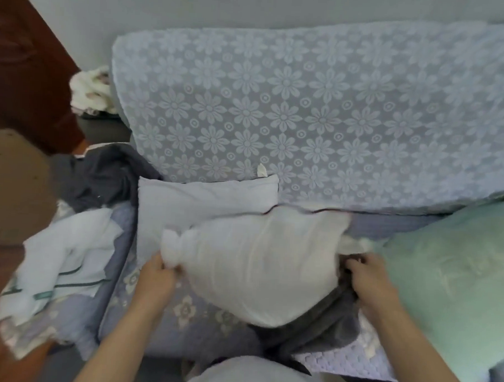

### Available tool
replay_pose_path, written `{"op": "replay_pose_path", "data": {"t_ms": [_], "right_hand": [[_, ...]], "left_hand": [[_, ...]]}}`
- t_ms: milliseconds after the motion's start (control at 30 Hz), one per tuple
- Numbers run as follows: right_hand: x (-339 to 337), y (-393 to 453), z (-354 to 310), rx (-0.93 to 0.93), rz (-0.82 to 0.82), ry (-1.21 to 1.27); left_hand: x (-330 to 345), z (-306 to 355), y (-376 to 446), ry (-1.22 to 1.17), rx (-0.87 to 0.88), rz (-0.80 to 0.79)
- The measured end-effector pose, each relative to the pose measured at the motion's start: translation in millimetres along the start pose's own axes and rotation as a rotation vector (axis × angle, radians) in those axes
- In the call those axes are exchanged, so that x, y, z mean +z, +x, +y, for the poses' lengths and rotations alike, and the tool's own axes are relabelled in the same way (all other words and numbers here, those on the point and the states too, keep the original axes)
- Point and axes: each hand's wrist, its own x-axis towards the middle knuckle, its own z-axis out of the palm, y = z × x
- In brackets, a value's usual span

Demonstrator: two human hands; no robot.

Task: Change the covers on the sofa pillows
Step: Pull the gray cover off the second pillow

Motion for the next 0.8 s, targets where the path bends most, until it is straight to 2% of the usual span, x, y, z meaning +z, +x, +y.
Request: {"op": "replay_pose_path", "data": {"t_ms": [33, 67, 167, 200, 267, 333, 367, 433, 500, 600, 700, 767, 800], "right_hand": [[7.9, -9.1, -9.3, -0.054, -0.037, -0.011], [14.1, -16.9, -14.7, -0.089, -0.084, -0.031], [23.8, -33.2, -10.2, -0.098, -0.256, -0.116], [24.8, -36.4, -7.5, -0.058, -0.303, -0.109], [30.4, -49.0, -1.5, 0.021, -0.369, -0.068], [40.2, -65.3, 0.5, 0.057, -0.402, 0.019], [44.3, -73.8, 0.1, 0.053, -0.414, 0.036], [50.3, -85.3, 1.4, -0.001, -0.418, 0.018], [51.4, -86.6, 9.1, -0.115, -0.399, -0.132], [52.2, -82.7, 32.9, -0.265, -0.394, -0.697], [57.1, -84.8, 60.5, -0.229, -0.408, -0.986], [59.0, -81.3, 71.5, -0.165, -0.376, -0.972], [58.0, -78.6, 73.5, -0.122, -0.33, -0.939]], "left_hand": [[-4.2, -23.5, 1.7, 0.07, -0.12, -0.034], [-7.2, -46.1, 1.7, 0.152, -0.16, -0.035], [-4.0, -63.8, -15.6, 0.468, -0.032, 0.052], [0.9, -53.5, -23.4, 0.558, 0.064, 0.006], [15.7, -26.4, -40.2, 0.647, 0.257, -0.275], [36.4, 0.5, -47.5, 0.802, 0.344, -0.565], [47.0, 12.7, -51.6, 0.829, 0.316, -0.681], [72.2, 24.3, -62.2, 0.834, 0.194, -0.758], [98.0, 16.7, -73.3, 1.027, 0.147, -0.741], [112.8, -6.7, -82.6, 1.388, 0.137, -0.701], [103.0, -18.8, -78.2, 1.375, 0.278, -0.585], [96.6, -22.0, -79.0, 1.266, 0.476, -0.478], [94.1, -19.4, -81.7, 1.202, 0.56, -0.474]]}}
